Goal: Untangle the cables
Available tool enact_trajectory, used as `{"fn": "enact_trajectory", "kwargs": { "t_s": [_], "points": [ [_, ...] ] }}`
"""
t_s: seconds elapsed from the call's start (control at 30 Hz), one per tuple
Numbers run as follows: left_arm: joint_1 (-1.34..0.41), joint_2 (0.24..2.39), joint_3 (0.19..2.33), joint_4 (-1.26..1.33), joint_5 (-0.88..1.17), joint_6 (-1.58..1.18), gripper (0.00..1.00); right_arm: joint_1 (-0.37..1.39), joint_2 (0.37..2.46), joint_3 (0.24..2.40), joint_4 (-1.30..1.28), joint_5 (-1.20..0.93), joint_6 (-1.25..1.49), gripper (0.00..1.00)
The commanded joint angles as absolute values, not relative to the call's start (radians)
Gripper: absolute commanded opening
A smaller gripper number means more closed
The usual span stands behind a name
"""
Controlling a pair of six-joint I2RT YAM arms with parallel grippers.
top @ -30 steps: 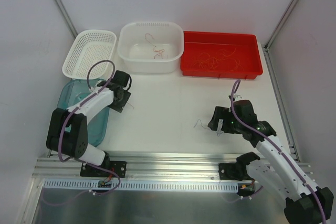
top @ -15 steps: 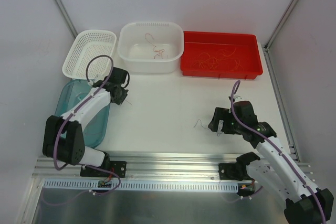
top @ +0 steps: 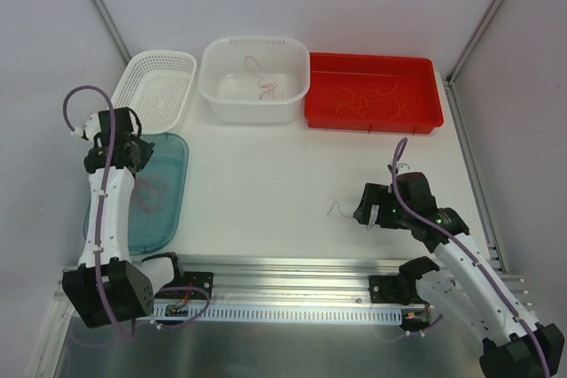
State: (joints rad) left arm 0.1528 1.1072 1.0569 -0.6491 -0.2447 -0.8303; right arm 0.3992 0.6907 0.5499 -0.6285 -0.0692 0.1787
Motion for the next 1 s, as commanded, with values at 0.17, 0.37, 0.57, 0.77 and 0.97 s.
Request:
{"fn": "enact_trajectory", "kwargs": {
  "t_s": [0.17,0.37,0.57,0.77,0.97],
  "points": [
    [0.437,1.252,1.019,-0.693,-0.028,-0.563,0.08,0.403,0.683,0.604,-0.670,-0.037,0.160,1.00],
    [0.465,1.253,0.989,-0.689,-0.003,-0.546,0.66,0.403,0.706,0.624,-0.701,0.032,0.140,1.00],
    [0.463,1.096,0.979,-0.695,-0.002,-0.512,0.99,0.405,0.741,0.634,-0.683,0.095,0.176,1.00],
    [0.440,0.965,1.000,-0.724,0.172,-0.433,0.99,0.403,0.813,0.630,-0.606,0.149,0.210,1.00],
    [0.273,0.917,1.054,-0.817,0.224,-0.347,0.99,0.403,0.910,0.624,-0.552,0.175,0.259,0.99]
  ]
}}
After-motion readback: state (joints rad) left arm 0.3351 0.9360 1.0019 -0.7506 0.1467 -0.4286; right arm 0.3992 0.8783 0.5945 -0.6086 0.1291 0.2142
